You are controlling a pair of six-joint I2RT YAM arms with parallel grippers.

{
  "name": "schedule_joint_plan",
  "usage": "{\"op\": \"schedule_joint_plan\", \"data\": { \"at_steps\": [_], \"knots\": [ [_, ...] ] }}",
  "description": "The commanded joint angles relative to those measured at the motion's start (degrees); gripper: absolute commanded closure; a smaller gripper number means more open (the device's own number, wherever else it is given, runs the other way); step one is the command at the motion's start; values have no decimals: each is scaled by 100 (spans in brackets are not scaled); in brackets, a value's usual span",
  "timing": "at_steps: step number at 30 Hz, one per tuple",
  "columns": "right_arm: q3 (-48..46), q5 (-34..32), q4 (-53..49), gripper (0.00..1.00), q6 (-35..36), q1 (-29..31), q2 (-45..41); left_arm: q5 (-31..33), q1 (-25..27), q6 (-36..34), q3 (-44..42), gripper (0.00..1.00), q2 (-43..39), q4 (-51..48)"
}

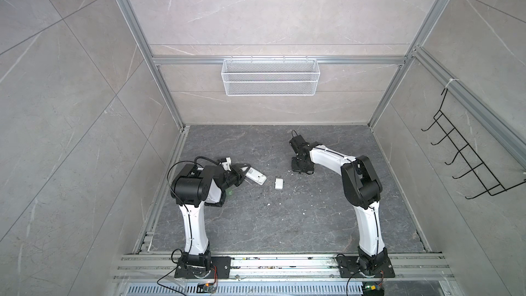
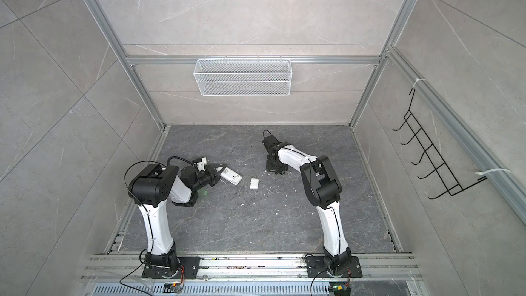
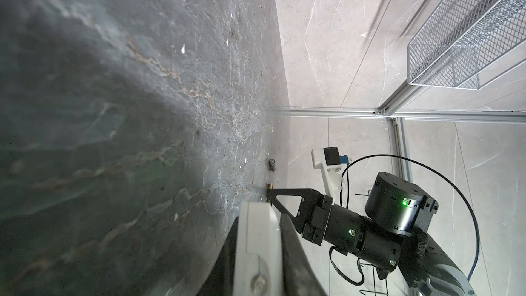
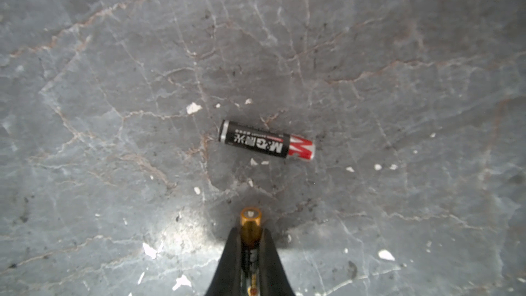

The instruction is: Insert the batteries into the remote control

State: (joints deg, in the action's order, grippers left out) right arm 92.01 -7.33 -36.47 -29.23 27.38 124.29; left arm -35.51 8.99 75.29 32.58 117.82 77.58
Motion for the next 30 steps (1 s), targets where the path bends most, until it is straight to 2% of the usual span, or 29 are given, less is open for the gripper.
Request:
{"op": "schedule_joint_plan", "data": {
  "at_steps": [1, 3, 7, 10, 15, 20, 26, 30],
  "knots": [
    [-623, 226, 384, 99, -487, 13, -77, 574, 113, -67, -311, 96, -622, 341],
    [-1018, 486, 700, 99, -714, 14, -381, 451, 133, 300, -349, 95, -758, 344],
    [-1726, 698, 1139, 100, -1183, 31, -888, -188, 242, 684, -79, 93, -936, 338],
    [-2098, 667, 1328, 100, -1378, 84, -1218, -225, 386, 815, 101, 93, -1011, 350],
    [-2680, 360, 1572, 100, -1509, 182, -1951, -103, 656, 856, 377, 93, -1115, 347],
    [-3444, 65, 1992, 100, -1874, 278, -2745, 353, 939, 1260, 584, 92, -892, 353],
    [-3668, -275, 2001, 100, -2071, 548, -3394, 731, 1106, 1360, 741, 92, -770, 353],
    [-3346, -601, 1658, 100, -2070, 790, -3727, 936, 1171, 1383, 837, 92, -769, 350]
  ]
}}
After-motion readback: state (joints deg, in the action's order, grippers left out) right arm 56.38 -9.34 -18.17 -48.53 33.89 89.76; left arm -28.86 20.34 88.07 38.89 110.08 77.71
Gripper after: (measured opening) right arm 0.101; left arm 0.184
